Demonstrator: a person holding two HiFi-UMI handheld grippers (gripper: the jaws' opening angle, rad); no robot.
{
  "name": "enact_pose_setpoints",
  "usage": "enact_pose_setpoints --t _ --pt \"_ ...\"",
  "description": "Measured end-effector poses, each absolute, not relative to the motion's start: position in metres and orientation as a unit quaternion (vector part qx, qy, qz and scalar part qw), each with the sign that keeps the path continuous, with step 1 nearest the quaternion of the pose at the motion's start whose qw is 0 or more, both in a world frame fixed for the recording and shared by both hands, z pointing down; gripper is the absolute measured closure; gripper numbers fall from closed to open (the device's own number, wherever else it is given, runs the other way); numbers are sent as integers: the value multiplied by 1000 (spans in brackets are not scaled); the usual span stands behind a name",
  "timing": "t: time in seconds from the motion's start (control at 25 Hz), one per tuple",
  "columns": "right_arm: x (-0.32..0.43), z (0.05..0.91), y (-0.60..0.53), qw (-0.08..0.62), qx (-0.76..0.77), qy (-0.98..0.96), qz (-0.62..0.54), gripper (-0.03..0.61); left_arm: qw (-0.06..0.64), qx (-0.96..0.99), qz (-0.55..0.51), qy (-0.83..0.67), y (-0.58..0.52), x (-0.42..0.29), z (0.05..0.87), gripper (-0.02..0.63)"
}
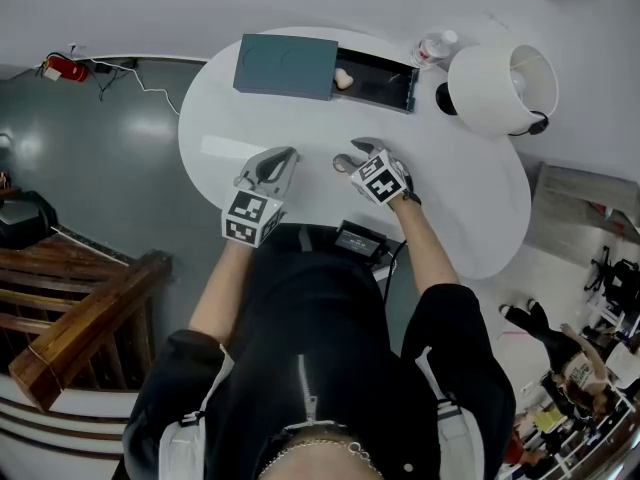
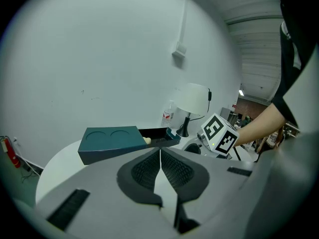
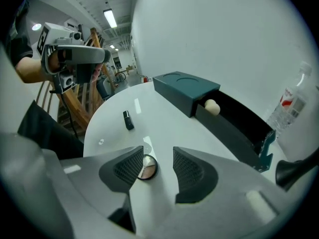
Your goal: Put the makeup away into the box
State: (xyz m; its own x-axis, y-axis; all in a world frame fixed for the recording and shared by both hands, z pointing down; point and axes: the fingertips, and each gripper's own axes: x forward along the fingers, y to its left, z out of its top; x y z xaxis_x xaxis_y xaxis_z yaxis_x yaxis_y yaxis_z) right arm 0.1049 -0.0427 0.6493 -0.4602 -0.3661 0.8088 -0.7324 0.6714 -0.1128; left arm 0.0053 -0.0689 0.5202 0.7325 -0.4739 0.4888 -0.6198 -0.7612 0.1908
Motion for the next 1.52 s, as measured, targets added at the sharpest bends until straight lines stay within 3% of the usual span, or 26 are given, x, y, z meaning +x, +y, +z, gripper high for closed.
enact_pose_setpoints --t 0.52,1.52 --pt "88 688 -10 476 276 -815 179 379 172 912 212 -307 -61 -6 524 600" --pt "94 660 -47 492 252 -822 141 368 180 906 204 -326 -68 -23 527 600"
